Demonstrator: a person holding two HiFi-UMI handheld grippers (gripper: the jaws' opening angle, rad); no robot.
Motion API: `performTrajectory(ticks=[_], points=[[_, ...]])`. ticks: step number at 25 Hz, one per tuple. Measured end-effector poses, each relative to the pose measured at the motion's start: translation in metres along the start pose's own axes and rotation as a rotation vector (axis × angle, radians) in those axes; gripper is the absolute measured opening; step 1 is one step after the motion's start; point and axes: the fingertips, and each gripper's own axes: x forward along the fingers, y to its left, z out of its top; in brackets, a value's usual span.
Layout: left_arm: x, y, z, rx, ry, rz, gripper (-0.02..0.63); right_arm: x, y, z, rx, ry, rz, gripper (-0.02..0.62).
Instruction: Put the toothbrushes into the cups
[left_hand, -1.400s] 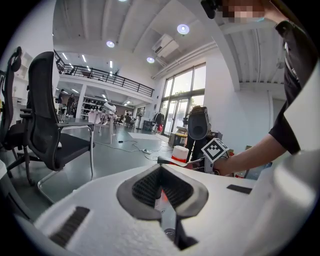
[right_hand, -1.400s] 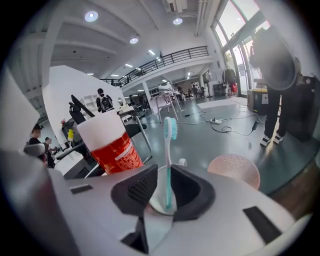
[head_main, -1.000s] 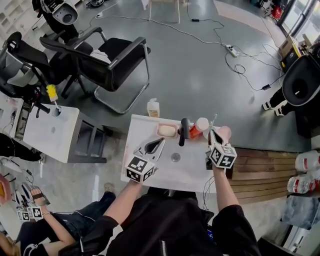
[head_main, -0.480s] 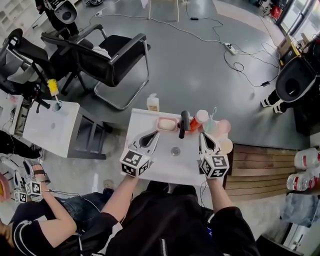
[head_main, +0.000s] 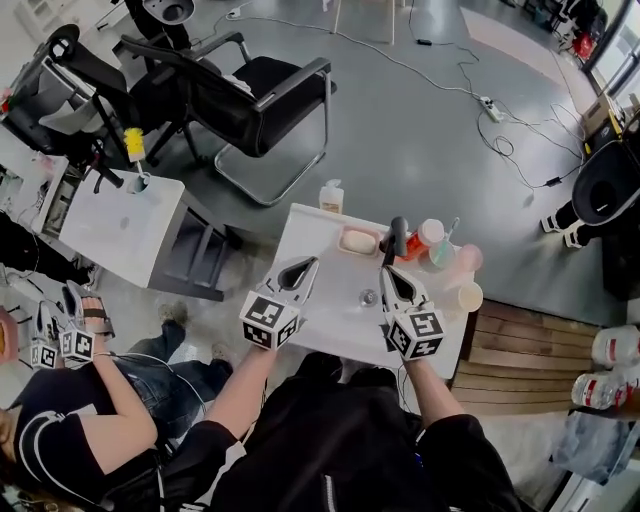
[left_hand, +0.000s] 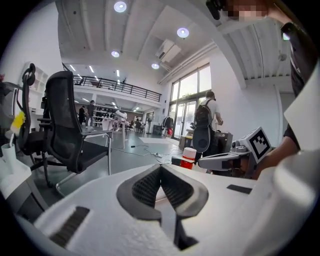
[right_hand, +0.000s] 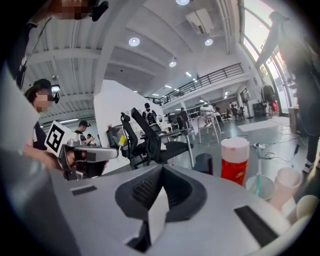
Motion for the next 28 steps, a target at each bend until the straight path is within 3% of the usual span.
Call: performTrajectory(ticks=[6, 10, 13, 17, 25, 28], points=[[-0.042, 0.032, -0.016, -0.024, 0.02, 0.108, 0.0, 0.048, 0.066, -0.032, -0.013, 0.103, 0.152, 0.005], [-0.062, 0.045, -0.025, -0.036, 0.021, 0.164, 0.0, 0.075, 0.096, -0.061, -0.014, 0.195, 0.207, 0.005], [-0.076, 0.052, -0.031, -0.052, 0.025, 0.205, 0.0, 0.093, 0.108, -0.095, 0.039, 0.334, 0.214, 0.006], [-0.093, 0.06, -0.044, -0.076, 0.037, 0.249, 0.0, 0.113, 0.123, -0.139, 0.139, 0.495, 0.218, 0.1], [-0.108, 0.07, -0.064, -0.109, 0.065, 0.293, 0.0, 0.136, 0.148, -0.187, 0.235, 0.626, 0.193, 0.211], [-0.109, 0.07, -0.07, -0.117, 0.067, 0.298, 0.0, 0.145, 0.149, -0.201, 0.244, 0.673, 0.174, 0.222]])
